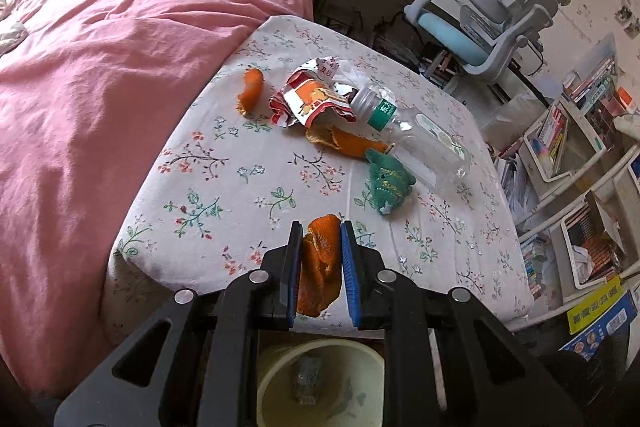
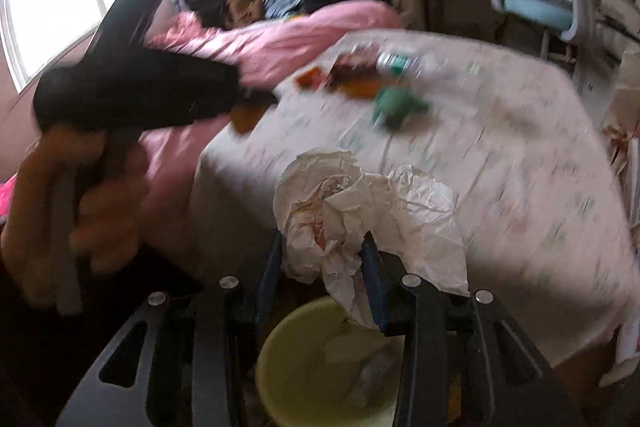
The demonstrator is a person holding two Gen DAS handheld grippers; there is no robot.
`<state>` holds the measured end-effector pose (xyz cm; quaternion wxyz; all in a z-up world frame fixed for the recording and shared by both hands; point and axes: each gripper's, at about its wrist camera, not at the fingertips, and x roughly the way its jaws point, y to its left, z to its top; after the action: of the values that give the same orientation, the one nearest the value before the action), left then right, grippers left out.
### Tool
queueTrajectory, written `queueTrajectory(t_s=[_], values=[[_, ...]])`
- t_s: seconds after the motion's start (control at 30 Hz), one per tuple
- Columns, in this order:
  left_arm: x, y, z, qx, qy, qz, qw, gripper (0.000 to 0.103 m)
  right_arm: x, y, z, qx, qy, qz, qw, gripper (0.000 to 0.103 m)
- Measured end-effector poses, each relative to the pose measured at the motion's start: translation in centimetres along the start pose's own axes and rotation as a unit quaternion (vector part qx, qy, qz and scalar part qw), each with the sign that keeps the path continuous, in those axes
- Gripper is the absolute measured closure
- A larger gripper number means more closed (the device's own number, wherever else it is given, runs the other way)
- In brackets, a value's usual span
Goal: Collect trash
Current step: 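Carry both items over the yellow bin and open both tools to drop them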
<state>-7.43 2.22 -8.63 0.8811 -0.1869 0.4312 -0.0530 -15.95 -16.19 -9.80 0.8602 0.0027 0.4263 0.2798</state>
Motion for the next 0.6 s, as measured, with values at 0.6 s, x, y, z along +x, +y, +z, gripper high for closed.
queueTrajectory(t_s=[0.6], values=[[-1.2,0.3,-1.4,0.018,0.008,-0.002,0.9998,0.085,4.2,3.1,-4.9,0.001,0.100,0.027,0.995,0.043]])
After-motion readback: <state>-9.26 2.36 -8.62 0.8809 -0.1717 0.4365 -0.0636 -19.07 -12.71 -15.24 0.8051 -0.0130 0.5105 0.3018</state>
